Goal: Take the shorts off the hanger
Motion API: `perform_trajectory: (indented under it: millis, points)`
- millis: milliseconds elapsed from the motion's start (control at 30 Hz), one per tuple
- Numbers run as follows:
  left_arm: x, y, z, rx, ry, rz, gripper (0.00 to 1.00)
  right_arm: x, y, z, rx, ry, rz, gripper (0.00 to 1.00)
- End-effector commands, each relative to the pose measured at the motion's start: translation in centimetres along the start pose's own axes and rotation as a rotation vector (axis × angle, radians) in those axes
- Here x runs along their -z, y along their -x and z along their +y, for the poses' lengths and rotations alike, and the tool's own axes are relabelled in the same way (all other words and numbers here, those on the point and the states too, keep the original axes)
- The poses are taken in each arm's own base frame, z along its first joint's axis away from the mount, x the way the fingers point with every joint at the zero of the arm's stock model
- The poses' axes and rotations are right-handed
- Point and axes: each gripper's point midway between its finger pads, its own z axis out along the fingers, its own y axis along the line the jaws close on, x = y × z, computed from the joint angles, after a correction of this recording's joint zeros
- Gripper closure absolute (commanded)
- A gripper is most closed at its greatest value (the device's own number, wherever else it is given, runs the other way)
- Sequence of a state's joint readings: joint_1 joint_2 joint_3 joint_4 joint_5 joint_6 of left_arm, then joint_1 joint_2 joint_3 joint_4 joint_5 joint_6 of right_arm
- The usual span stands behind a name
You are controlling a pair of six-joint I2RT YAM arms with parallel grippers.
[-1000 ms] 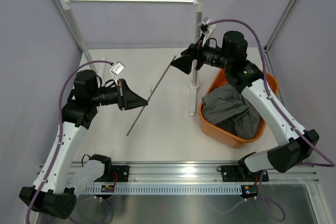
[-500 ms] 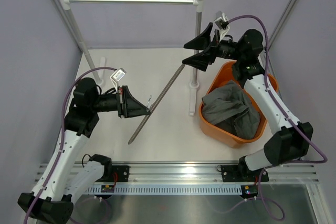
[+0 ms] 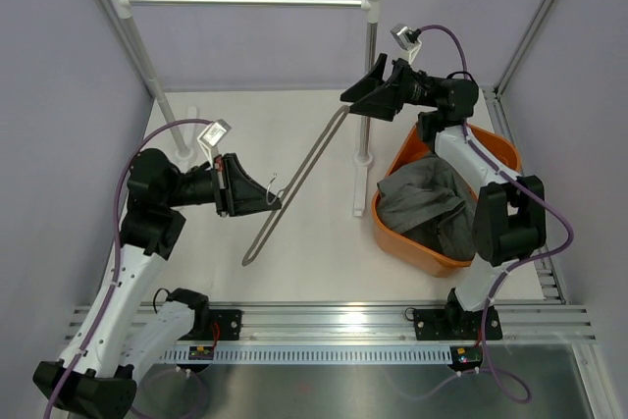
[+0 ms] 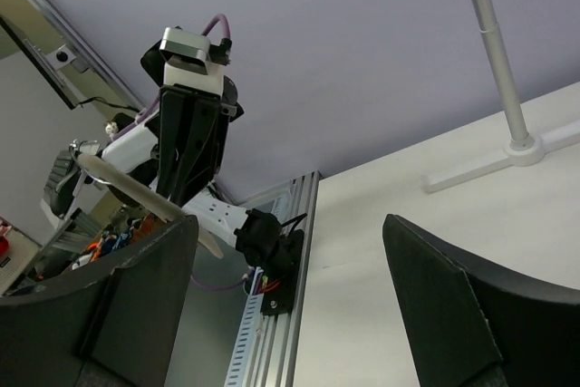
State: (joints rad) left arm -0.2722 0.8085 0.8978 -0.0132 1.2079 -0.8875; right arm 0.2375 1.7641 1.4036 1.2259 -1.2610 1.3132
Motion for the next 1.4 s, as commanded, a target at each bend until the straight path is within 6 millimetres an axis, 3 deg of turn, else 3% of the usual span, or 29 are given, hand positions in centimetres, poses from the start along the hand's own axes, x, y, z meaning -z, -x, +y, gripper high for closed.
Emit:
perform_trajectory:
  millis: [0, 333, 600, 733, 900, 1067, 1200, 1367]
  points:
    - [-0.2, 0.4, -1.1, -0.035, -0.063, 0.007, 1.00, 0.1, 0.7, 6.2, 0.329, 0.125, 0.018, 0.09]
    - [-1.2, 1.6, -1.3, -0.020, -0.105, -0.011, 1.00, -0.1, 1.5, 9.5, 0.387, 0.146, -0.037, 0.08]
    - [-1.6, 3.1, -1.9, 0.002, -0.153, -0.028, 1.00, -0.5, 0.8, 11.5, 0.410, 0.176, -0.001, 0.10]
    - [-2.2, 3.3, -0.8, 0.036, -0.149, -0.028, 1.00, -0.4, 0.8, 13.0, 0.431, 0.184, 0.001, 0.16]
    - [-2.5, 3.6, -0.2, 0.055, -0.155, -0.041, 1.00, -0.3, 0.8, 14.3, 0.424, 0.191, 0.000, 0.39]
    - [-2.7, 3.9, 0.3, 0.067, -0.144, -0.043, 1.00, -0.3, 0.9, 15.3, 0.371, 0.198, -0.010, 1.00]
    - [-2.9, 3.6, 1.6, 0.053, -0.061, -0.026, 1.00, -0.1, 0.8, 16.1, 0.313, 0.201, -0.020, 1.00]
    - [-2.9, 3.8, 1.2, -0.012, -0.012, -0.011, 0.99, -0.1, 1.1, 16.7, 0.240, 0.199, -0.049, 1.00]
